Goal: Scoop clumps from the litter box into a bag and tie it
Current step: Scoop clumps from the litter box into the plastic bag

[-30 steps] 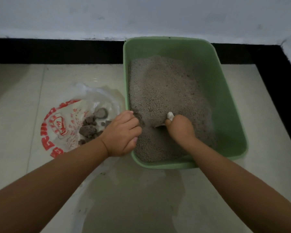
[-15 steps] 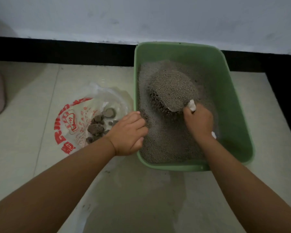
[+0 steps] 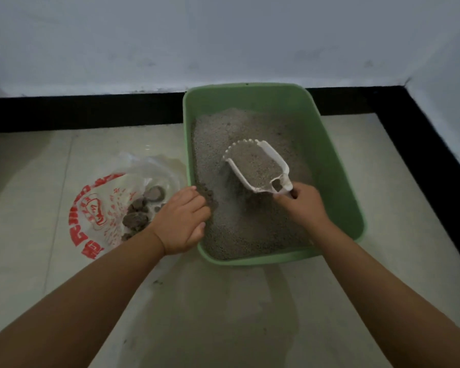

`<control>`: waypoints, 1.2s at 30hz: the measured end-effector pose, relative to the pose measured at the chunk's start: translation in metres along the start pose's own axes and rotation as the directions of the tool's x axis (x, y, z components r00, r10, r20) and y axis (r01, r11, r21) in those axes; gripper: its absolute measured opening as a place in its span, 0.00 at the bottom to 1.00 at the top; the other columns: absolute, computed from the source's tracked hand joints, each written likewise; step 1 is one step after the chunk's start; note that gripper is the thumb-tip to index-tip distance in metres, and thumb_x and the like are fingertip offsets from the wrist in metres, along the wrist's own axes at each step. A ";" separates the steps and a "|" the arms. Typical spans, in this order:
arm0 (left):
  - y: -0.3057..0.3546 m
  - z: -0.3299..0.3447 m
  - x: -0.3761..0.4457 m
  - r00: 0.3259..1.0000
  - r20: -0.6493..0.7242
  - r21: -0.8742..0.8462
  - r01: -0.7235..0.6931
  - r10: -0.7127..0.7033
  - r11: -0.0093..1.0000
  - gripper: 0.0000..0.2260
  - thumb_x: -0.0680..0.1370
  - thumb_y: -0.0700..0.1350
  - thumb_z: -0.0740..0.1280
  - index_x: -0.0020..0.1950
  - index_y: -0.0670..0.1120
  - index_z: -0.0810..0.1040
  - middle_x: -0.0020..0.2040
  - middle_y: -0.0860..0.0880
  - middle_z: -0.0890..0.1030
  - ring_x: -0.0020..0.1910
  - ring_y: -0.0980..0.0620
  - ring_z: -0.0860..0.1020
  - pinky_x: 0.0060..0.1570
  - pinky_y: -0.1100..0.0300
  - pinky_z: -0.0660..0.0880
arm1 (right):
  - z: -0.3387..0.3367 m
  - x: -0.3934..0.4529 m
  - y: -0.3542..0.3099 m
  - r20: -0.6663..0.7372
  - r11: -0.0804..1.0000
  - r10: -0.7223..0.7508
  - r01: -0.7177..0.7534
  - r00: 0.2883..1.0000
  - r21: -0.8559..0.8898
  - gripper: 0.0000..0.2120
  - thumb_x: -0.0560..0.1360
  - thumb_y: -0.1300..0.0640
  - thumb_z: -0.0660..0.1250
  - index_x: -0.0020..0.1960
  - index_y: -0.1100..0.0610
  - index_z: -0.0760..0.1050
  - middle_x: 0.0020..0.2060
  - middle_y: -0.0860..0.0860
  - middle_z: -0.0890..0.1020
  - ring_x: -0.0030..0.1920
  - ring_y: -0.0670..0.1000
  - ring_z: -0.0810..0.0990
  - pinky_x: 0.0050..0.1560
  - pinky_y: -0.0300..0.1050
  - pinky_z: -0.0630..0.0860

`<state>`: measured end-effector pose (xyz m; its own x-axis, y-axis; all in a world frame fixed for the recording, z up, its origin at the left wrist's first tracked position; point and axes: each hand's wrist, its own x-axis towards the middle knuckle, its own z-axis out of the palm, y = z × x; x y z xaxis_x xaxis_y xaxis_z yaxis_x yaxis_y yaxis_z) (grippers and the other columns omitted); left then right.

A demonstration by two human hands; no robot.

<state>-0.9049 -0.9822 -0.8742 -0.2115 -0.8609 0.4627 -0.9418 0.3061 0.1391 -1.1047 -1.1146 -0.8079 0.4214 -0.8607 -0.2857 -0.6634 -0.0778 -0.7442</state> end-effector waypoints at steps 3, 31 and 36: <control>0.002 -0.003 0.000 1.000 0.024 0.004 0.008 -0.008 1.000 0.03 0.70 0.45 0.54 0.40 0.45 0.62 0.32 0.42 0.73 0.39 0.46 0.64 0.58 0.49 0.64 | -0.004 -0.003 -0.004 0.037 0.997 -0.049 0.052 0.998 -0.059 0.13 0.75 0.63 0.63 0.32 0.55 0.68 0.25 0.48 0.65 0.28 0.45 0.61 0.29 0.41 0.58; -0.006 -0.018 0.024 0.961 0.095 0.093 0.251 -0.259 0.964 0.14 0.65 0.46 0.55 0.28 0.38 0.74 0.31 0.42 0.74 0.39 0.48 0.63 0.40 0.56 0.65 | -0.087 -0.006 -0.022 0.175 0.502 0.337 -0.019 0.925 -0.865 0.14 0.79 0.54 0.59 0.56 0.63 0.75 0.49 0.61 0.78 0.50 0.55 0.77 0.41 0.39 0.70; -0.018 -0.008 0.029 0.976 0.139 0.077 0.155 -0.165 0.985 0.14 0.67 0.45 0.55 0.27 0.39 0.73 0.29 0.42 0.72 0.38 0.48 0.62 0.39 0.55 0.63 | -0.062 0.018 -0.015 0.243 0.562 0.330 0.017 0.912 -0.827 0.16 0.79 0.57 0.57 0.63 0.64 0.71 0.60 0.61 0.77 0.56 0.56 0.76 0.47 0.42 0.66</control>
<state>-0.8921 -1.0091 -0.8566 -0.0874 -0.9477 0.3069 -0.9805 0.1362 0.1414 -1.1260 -1.1605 -0.7645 0.3154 -0.6884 -0.6532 -0.8769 -0.4745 0.0766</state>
